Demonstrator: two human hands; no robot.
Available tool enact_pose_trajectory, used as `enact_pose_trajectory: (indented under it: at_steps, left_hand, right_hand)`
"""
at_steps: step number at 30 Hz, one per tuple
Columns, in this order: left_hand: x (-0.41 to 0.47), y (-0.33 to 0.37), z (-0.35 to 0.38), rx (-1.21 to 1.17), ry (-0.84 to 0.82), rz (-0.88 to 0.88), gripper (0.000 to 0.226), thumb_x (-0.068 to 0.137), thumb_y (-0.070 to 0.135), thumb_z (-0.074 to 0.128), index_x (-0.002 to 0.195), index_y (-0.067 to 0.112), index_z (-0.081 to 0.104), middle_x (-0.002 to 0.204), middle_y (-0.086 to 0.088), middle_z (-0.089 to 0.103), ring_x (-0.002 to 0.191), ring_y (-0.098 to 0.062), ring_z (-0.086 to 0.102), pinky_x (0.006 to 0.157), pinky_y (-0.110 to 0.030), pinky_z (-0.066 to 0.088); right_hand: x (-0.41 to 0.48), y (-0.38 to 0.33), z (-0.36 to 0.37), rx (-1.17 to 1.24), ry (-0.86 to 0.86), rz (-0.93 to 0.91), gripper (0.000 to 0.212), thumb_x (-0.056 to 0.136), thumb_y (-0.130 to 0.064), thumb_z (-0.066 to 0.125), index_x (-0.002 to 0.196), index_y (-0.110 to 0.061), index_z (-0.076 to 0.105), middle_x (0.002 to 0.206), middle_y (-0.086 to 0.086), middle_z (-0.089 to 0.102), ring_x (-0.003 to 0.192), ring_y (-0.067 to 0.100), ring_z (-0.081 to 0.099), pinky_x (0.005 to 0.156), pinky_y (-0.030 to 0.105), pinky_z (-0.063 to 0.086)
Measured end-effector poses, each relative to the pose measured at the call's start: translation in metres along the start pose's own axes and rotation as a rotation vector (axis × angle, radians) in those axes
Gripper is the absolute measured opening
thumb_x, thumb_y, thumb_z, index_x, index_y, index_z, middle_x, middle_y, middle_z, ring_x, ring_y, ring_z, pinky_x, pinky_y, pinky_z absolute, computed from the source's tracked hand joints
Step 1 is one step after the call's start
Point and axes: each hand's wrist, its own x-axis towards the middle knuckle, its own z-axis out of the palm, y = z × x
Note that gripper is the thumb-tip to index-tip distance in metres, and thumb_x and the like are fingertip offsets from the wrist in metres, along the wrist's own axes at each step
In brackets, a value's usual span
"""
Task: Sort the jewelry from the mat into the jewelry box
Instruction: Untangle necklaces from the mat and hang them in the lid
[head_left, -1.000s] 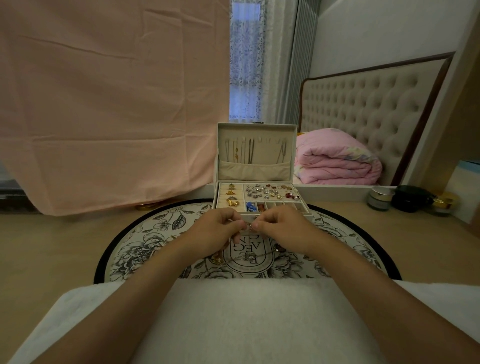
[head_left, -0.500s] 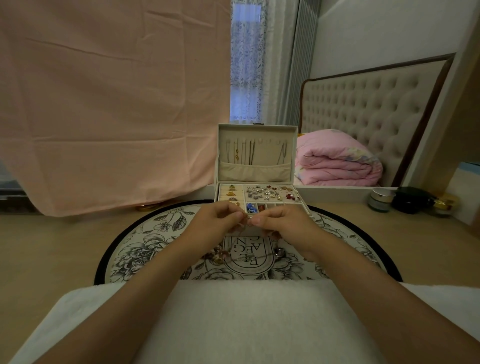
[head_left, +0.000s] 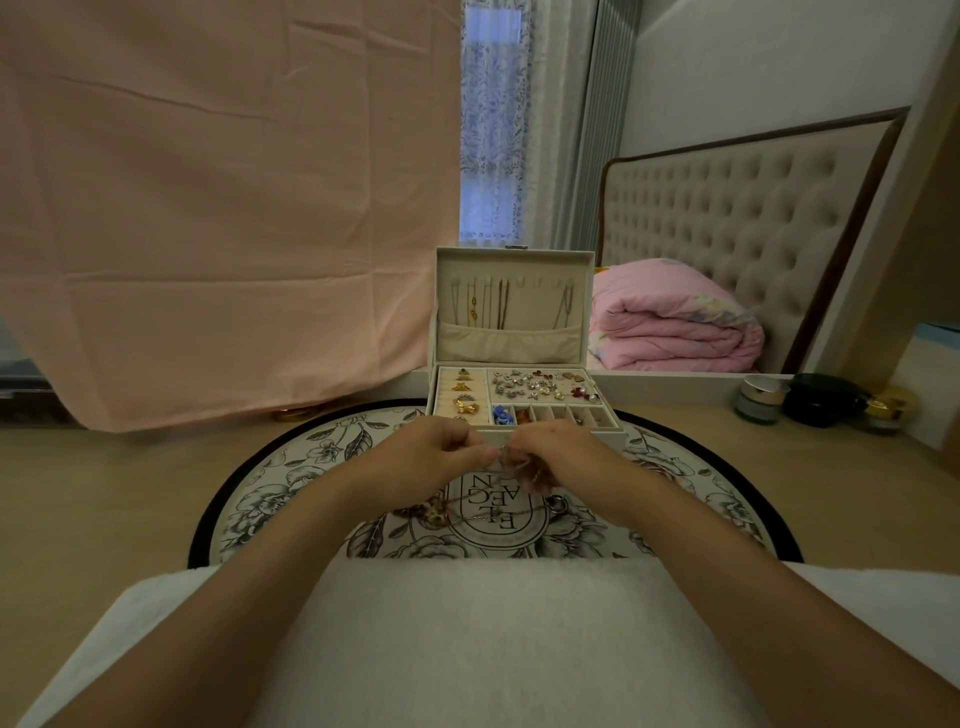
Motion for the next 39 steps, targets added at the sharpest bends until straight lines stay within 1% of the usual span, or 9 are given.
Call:
enact_pose_trajectory:
  at_steps: [6,9,13,20,23,27,31,35,39]
  left_hand:
    - [-0.002,-0.004,-0.009,0.259,-0.049,-0.045,0.023,0.098,0.034,0.053,0.078,0.024,0.059,0.07,0.006,0.056,0.058,-0.006,0.048,0.061,-0.024,0.044]
    - [-0.002,-0.008,-0.011,0.298,-0.042,-0.081,0.026,0.098,0.03,0.05,0.076,0.019,0.056,0.07,0.001,0.054,0.06,-0.011,0.048,0.063,-0.028,0.045]
    - [-0.003,-0.011,-0.007,0.035,0.007,-0.102,0.028,0.102,0.028,0.048,0.085,0.015,0.066,0.075,0.001,0.063,0.067,-0.013,0.055,0.067,-0.03,0.047]
    - [0.0,-0.017,-0.004,-0.285,0.085,-0.112,0.024,0.101,0.029,0.052,0.082,0.015,0.056,0.06,0.004,0.053,0.059,-0.013,0.05,0.068,-0.03,0.044]
    - [0.0,-0.019,-0.007,-0.269,0.109,-0.091,0.025,0.097,0.03,0.059,0.076,0.018,0.06,0.069,-0.004,0.057,0.066,-0.019,0.052,0.073,-0.035,0.044]
    - [0.001,-0.016,-0.009,-0.361,0.17,-0.053,0.021,0.097,0.023,0.06,0.078,0.013,0.061,0.08,-0.016,0.063,0.073,-0.017,0.06,0.076,-0.028,0.052]
    - [0.003,-0.016,-0.011,-0.404,0.175,-0.07,0.02,0.096,0.021,0.062,0.081,0.009,0.061,0.068,-0.009,0.057,0.063,-0.016,0.056,0.067,-0.026,0.053]
    - [0.001,-0.014,-0.006,-0.363,0.127,-0.081,0.017,0.095,0.02,0.062,0.089,0.005,0.064,0.078,-0.008,0.07,0.066,-0.017,0.065,0.066,-0.025,0.056]
    - [0.004,-0.02,-0.002,-0.27,0.144,-0.099,0.009,0.092,0.019,0.068,0.098,0.012,0.071,0.099,-0.004,0.075,0.095,-0.02,0.071,0.089,-0.034,0.058]
  right_hand:
    - [-0.005,0.004,-0.007,-0.202,0.021,-0.028,0.039,0.093,-0.032,0.068,0.061,-0.015,0.054,0.058,-0.008,0.057,0.047,-0.002,0.048,0.054,0.018,0.04]
    - [-0.005,0.003,-0.01,-0.06,0.129,-0.037,0.031,0.09,-0.021,0.073,0.07,-0.002,0.059,0.07,0.001,0.073,0.054,-0.004,0.061,0.053,0.02,0.042]
    - [-0.004,0.004,-0.015,0.182,0.158,-0.004,0.036,0.09,-0.016,0.073,0.065,-0.013,0.047,0.054,0.01,0.062,0.056,0.027,0.068,0.062,0.037,0.054]
    - [0.0,0.01,-0.018,0.268,0.134,-0.05,0.033,0.09,-0.008,0.07,0.067,-0.015,0.047,0.084,0.023,0.073,0.085,0.033,0.076,0.073,0.032,0.055]
    - [-0.001,0.01,-0.021,0.395,0.045,-0.052,0.033,0.092,-0.007,0.067,0.068,-0.013,0.045,0.068,0.015,0.066,0.057,0.029,0.069,0.059,0.033,0.059]
    - [-0.001,0.011,-0.024,0.11,0.067,-0.088,0.03,0.088,-0.01,0.074,0.073,-0.016,0.048,0.054,-0.002,0.044,0.039,0.011,0.035,0.04,0.022,0.036]
    - [0.002,0.014,-0.02,-0.43,0.121,-0.076,0.023,0.084,-0.022,0.078,0.097,-0.027,0.059,0.079,-0.011,0.057,0.057,0.002,0.051,0.053,0.021,0.042]
    - [0.0,0.015,-0.021,-0.812,0.085,-0.014,0.02,0.084,-0.024,0.075,0.097,-0.035,0.064,0.094,-0.019,0.051,0.092,0.009,0.053,0.076,0.028,0.048]
    - [-0.002,0.015,-0.025,-0.912,0.079,0.016,0.024,0.084,-0.017,0.072,0.1,-0.035,0.068,0.101,-0.012,0.059,0.097,0.012,0.057,0.081,0.028,0.051]
